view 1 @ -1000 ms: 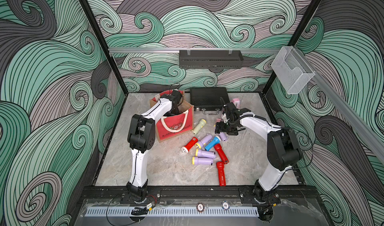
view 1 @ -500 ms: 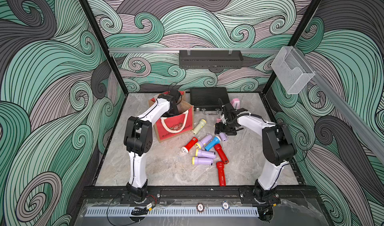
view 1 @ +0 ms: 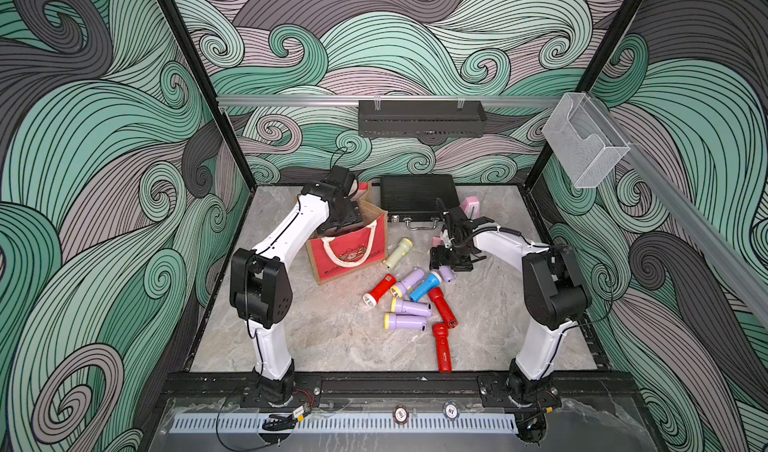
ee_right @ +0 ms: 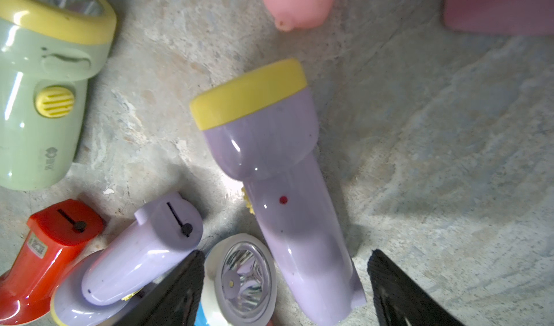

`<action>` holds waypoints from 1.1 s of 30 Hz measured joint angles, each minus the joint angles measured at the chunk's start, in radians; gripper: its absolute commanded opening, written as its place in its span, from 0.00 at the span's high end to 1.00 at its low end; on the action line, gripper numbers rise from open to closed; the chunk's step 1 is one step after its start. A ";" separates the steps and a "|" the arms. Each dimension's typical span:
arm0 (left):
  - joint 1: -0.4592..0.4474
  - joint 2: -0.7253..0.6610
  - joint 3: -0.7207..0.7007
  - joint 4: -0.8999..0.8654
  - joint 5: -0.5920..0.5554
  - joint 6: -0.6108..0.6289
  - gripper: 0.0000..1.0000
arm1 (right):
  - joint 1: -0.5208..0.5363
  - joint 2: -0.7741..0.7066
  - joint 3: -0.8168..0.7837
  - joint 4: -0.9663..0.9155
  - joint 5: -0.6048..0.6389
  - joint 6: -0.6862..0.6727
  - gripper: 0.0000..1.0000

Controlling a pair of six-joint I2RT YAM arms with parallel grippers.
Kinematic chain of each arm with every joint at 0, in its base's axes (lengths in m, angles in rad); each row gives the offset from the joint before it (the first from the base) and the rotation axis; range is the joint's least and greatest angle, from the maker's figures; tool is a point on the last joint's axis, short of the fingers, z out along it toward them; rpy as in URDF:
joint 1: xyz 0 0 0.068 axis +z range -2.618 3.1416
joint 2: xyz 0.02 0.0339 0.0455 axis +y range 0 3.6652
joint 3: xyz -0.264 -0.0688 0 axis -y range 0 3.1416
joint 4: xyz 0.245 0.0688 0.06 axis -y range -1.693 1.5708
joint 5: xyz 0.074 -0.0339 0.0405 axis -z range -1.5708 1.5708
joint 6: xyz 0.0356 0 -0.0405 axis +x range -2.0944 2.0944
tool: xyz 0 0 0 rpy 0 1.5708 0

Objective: Put the flashlights into the tote bags
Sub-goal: Pick up the flashlight from the center of the board.

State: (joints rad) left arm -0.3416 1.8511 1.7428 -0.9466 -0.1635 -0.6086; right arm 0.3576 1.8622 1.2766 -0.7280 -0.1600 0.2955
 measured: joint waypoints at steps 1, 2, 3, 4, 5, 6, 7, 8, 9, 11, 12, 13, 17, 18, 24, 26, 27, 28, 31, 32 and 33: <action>0.000 -0.008 0.000 0.000 0.007 0.003 0.05 | 0.000 0.000 0.000 0.000 0.000 0.000 0.16; 0.000 -0.017 0.000 0.000 0.014 0.006 0.04 | 0.000 0.000 0.000 0.000 0.000 -0.001 0.16; 0.000 -0.028 -0.002 0.001 0.020 0.010 0.03 | 0.000 0.000 0.000 0.000 0.000 -0.001 0.17; 0.000 -0.040 -0.005 0.001 0.026 0.014 0.02 | 0.000 0.000 0.000 0.000 0.000 -0.001 0.17; 0.000 -0.051 -0.009 0.002 0.033 0.016 0.02 | 0.000 0.000 -0.001 0.001 0.000 -0.001 0.17; 0.000 -0.066 -0.015 0.003 0.040 0.018 0.01 | 0.000 0.000 -0.003 0.002 0.000 -0.001 0.17; 0.000 -0.083 -0.023 0.005 0.047 0.021 0.01 | 0.000 0.000 -0.006 0.003 0.000 -0.002 0.17; 0.000 -0.096 -0.029 0.006 0.053 0.024 0.02 | 0.000 0.000 -0.010 0.004 0.000 -0.002 0.17; 0.000 -0.111 -0.035 0.006 0.061 0.026 0.02 | 0.000 0.000 -0.013 0.006 0.000 -0.002 0.18; 0.000 -0.136 -0.043 0.010 0.073 0.034 0.02 | 0.000 0.000 -0.018 0.007 0.000 -0.005 0.18; 0.000 -0.146 -0.045 0.013 0.082 0.038 0.01 | 0.000 0.000 -0.021 0.008 0.000 -0.005 0.19; 0.000 -0.156 -0.046 0.015 0.089 0.042 0.01 | 0.000 0.000 -0.024 0.008 0.000 -0.006 0.19; 0.000 -0.190 -0.053 0.032 0.118 0.061 0.01 | 0.000 0.000 -0.034 0.013 0.000 -0.008 0.20; 0.000 -0.201 -0.060 0.038 0.125 0.066 0.01 | 0.000 0.000 -0.036 0.014 0.000 -0.008 0.20; -0.008 -0.270 -0.123 0.079 0.180 0.093 0.02 | 0.000 0.000 -0.039 0.016 0.000 -0.008 0.23; -0.014 -0.290 -0.141 0.100 0.196 0.104 0.01 | 0.000 0.001 -0.039 0.017 0.000 -0.008 0.24; -0.017 -0.302 -0.152 0.110 0.203 0.106 0.01 | 0.000 0.002 -0.039 0.018 0.000 -0.008 0.24; -0.022 -0.319 -0.170 0.124 0.211 0.109 0.01 | 0.000 0.002 -0.039 0.018 0.000 -0.008 0.25; -0.031 -0.371 -0.219 0.163 0.228 0.115 0.01 | 0.000 0.002 -0.039 0.019 0.000 -0.008 0.26; -0.034 -0.386 -0.232 0.172 0.232 0.117 0.02 | 0.000 0.002 -0.040 0.019 0.000 -0.008 0.27; -0.035 -0.402 -0.241 0.182 0.235 0.119 0.02 | 0.000 0.002 -0.040 0.021 0.000 -0.008 0.27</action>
State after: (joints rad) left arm -0.3767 1.4494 1.5021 -0.7643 0.0719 -0.4892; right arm 0.3576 1.8641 1.2366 -0.7074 -0.1596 0.2874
